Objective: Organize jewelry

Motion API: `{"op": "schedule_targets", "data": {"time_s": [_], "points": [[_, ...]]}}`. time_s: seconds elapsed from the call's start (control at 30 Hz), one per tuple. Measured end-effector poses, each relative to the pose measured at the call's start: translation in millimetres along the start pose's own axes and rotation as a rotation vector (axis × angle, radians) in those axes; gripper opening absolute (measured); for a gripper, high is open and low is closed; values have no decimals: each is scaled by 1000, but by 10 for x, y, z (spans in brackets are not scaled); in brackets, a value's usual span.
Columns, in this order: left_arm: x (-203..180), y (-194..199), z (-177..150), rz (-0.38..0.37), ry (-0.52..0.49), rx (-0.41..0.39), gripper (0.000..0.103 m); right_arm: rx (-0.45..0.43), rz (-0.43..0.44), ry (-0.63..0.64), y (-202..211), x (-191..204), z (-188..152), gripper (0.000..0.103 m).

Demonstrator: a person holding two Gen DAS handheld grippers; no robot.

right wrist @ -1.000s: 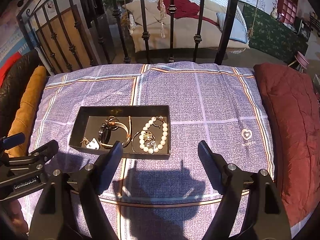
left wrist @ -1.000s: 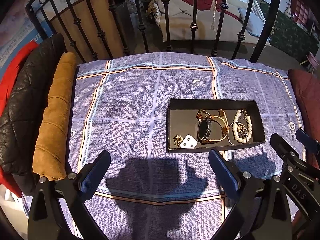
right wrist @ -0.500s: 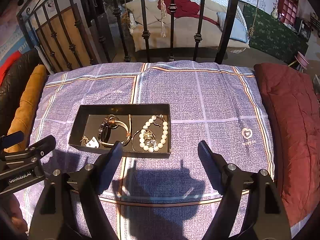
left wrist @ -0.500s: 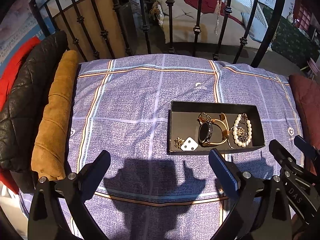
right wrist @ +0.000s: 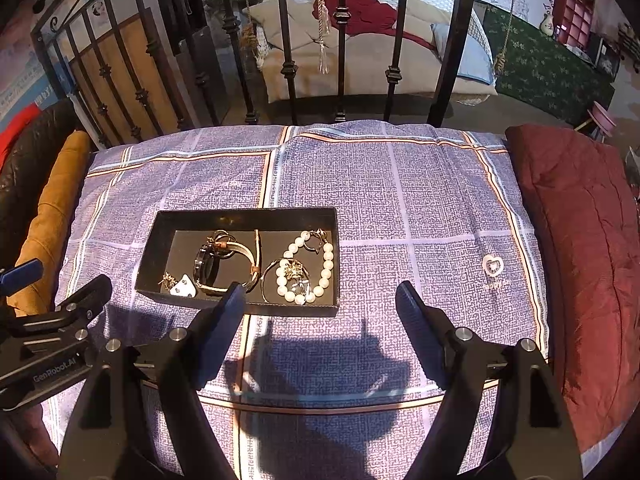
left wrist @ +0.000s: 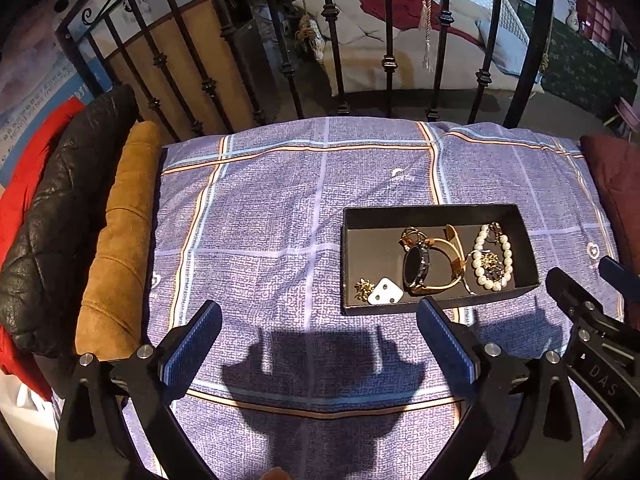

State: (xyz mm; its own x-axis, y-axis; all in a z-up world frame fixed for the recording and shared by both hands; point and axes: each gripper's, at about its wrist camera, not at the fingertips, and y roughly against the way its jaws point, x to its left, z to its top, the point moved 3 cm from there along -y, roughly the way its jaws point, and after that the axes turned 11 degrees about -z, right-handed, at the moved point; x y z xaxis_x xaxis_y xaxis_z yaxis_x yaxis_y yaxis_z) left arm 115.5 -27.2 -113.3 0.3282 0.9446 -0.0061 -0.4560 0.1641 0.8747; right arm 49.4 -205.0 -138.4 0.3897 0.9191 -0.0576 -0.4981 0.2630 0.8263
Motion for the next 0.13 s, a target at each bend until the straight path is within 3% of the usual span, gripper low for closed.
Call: {"op": "schedule_targets", "data": {"time_s": [0.13], "points": [[-20, 10, 5, -10, -9, 3, 96, -3, 0, -2, 10, 1, 6, 77]]}}
